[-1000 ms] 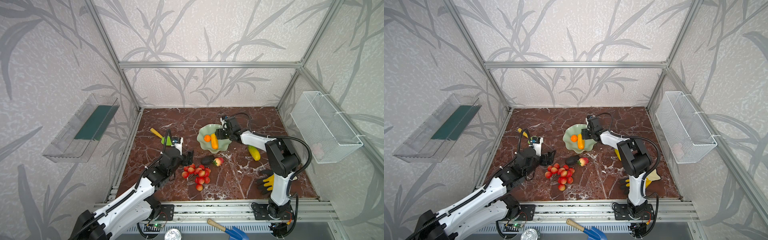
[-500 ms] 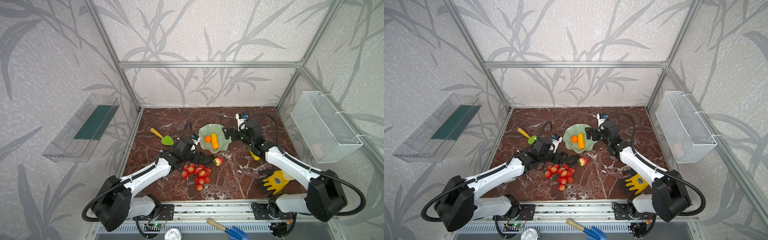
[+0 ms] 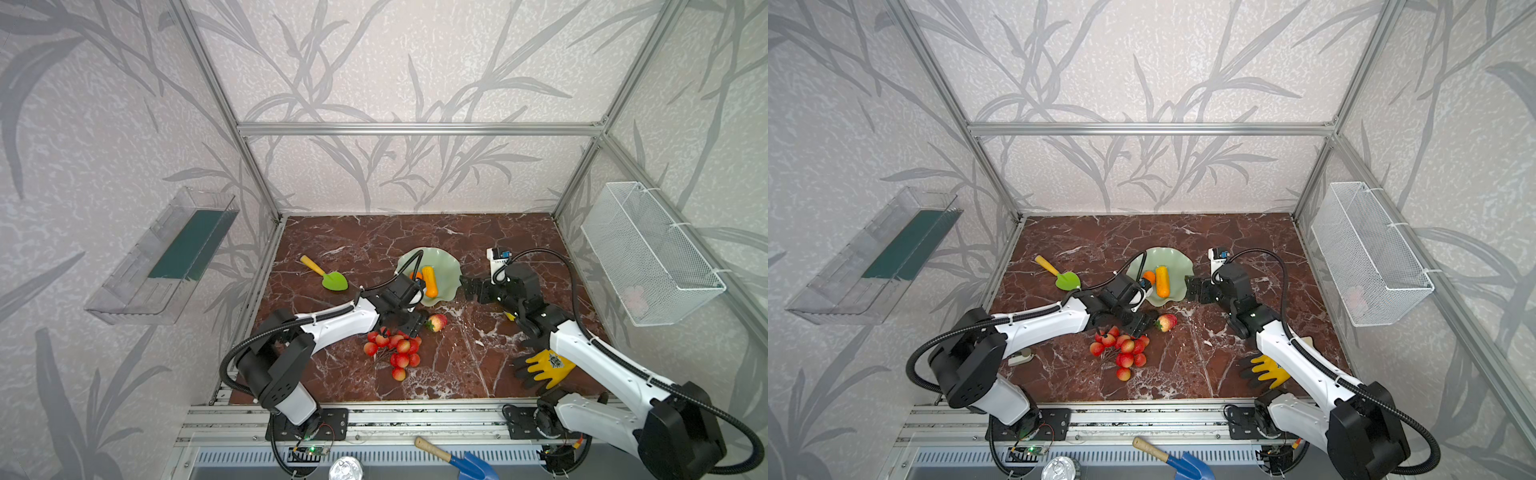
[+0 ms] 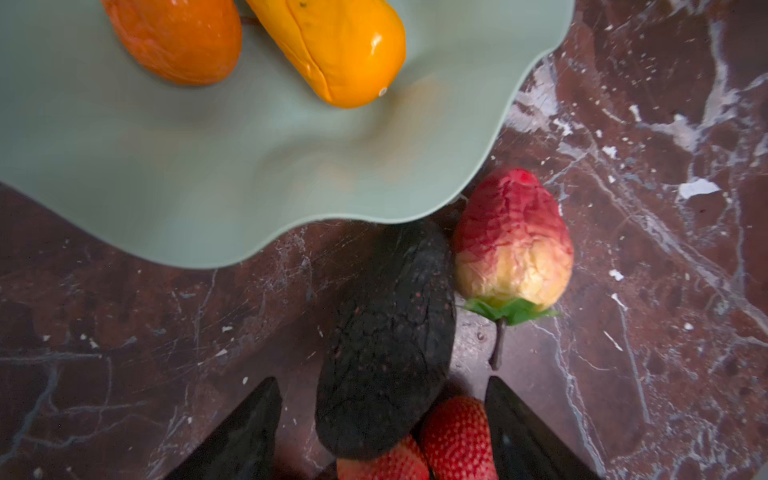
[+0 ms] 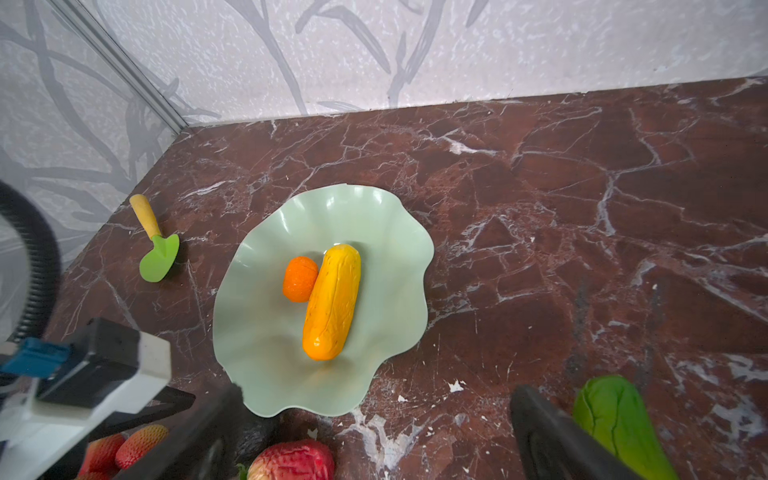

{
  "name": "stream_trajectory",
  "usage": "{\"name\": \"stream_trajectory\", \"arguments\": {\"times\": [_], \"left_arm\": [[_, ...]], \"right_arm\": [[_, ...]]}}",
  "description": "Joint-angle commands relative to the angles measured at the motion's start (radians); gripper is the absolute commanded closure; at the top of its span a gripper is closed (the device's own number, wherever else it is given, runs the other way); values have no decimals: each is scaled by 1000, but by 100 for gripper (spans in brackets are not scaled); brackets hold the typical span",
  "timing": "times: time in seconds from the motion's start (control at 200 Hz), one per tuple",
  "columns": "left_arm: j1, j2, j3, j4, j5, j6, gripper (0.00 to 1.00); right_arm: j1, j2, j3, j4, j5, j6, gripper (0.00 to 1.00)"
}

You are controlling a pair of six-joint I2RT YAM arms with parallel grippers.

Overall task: Place and organize the fake fruits in the fruit bowl
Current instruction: 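Grasp the dark avocado with the left gripper and lift it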

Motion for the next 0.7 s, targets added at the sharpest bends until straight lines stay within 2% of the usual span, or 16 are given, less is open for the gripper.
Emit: {"name": "stream_trajectory", "arguments": {"times": [0.0,0.07,0.16,0.37,0.695], "left_arm": [[-12,54,45,-63,-42,29,23],[-17,88,72,-81,-47,25,27],[-25,114,97,-114,-53,26,37],[-30,97,75,-145,-74,32,56],[-31,-138,-19,-201,-224,18,63]], "right_arm": [[-7,-33,0,-19,24,-17,1],[-10,-45,-4,-23,29,-18,1],[-13,-57,-12,-26,34,-20,1],[-18,-61,-30,-16,41,-17,1],[-21,-30,-27,10,23,-8,1]]}}
